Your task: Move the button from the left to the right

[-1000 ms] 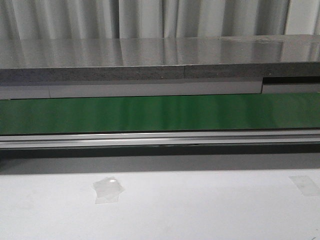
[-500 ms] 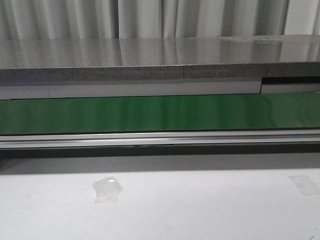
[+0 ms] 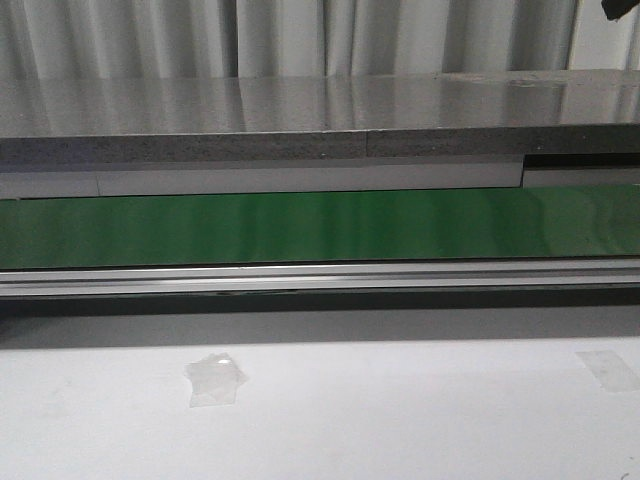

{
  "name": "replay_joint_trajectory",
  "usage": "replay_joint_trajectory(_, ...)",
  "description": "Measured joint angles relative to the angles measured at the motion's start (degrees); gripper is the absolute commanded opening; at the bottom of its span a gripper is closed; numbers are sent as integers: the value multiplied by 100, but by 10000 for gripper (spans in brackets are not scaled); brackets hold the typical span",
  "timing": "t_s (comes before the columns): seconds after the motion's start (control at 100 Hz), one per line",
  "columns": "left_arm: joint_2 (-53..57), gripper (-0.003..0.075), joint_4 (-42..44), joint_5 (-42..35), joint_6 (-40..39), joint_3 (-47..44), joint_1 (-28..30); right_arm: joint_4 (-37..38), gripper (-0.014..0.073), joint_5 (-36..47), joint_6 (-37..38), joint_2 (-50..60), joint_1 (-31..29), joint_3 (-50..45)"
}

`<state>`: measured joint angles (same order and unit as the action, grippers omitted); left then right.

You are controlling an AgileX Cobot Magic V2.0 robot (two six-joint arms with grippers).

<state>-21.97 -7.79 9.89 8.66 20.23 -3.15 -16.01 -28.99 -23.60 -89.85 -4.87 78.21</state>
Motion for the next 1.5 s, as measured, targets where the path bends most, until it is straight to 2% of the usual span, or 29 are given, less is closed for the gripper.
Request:
replay_joint_trajectory(0.5,0,-20,0,0,0,0,0,-291,416,2022,-10,2987,900,-3452)
replay_joint_trajectory(0.77,0,-20,0,0,0,0,0,-397,416,2389,-7,4854,923,-4933)
replay_joint_trajectory(1.08,0,-20,0,0,0,0,0,-601,416,1764,-7,6797,923,-5584)
replay_joint_trajectory(1.37,0,-20,0,0,0,0,0,-622,411,1383,-7,7260,923,-5584)
replay_joint_trajectory(1.43,0,-20,0,0,0,0,0,-622,384,1382,-7,7260,923,-5584)
replay_joint_trajectory(1.5,0,-20,0,0,0,0,0,-622,309,1374,-7,7260,923,-5584)
